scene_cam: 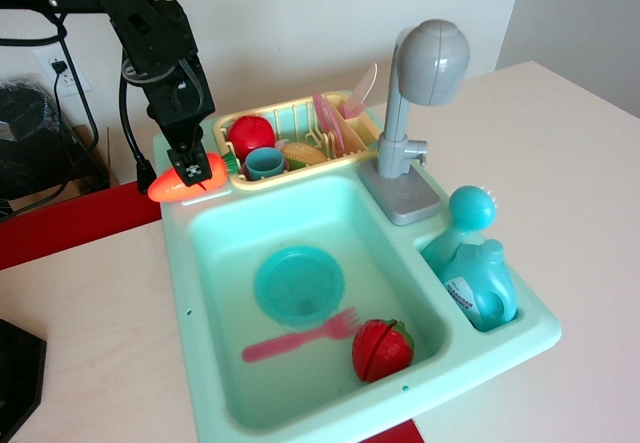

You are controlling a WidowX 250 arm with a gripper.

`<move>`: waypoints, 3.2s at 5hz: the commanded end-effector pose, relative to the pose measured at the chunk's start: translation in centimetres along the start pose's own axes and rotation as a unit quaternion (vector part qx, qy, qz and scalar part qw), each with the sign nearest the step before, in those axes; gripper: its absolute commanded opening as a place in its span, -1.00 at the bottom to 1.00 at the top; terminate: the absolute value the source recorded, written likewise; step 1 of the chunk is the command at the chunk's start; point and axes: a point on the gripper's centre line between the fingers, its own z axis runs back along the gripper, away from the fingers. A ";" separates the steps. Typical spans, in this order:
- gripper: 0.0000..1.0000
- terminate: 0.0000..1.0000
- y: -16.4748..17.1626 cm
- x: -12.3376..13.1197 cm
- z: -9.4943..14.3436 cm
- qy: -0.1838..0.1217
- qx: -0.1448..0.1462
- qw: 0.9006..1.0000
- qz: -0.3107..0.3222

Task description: Put carrot on plate

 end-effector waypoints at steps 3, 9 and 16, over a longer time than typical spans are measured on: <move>-1.00 -1.00 -0.3 -0.3 -1.3 0.007 -0.004 1.000 0.004; -1.00 -1.00 -9.3 2.7 0.3 -0.050 -0.029 0.996 -0.068; 1.00 -1.00 -5.0 -1.5 3.2 -0.079 0.042 0.996 0.020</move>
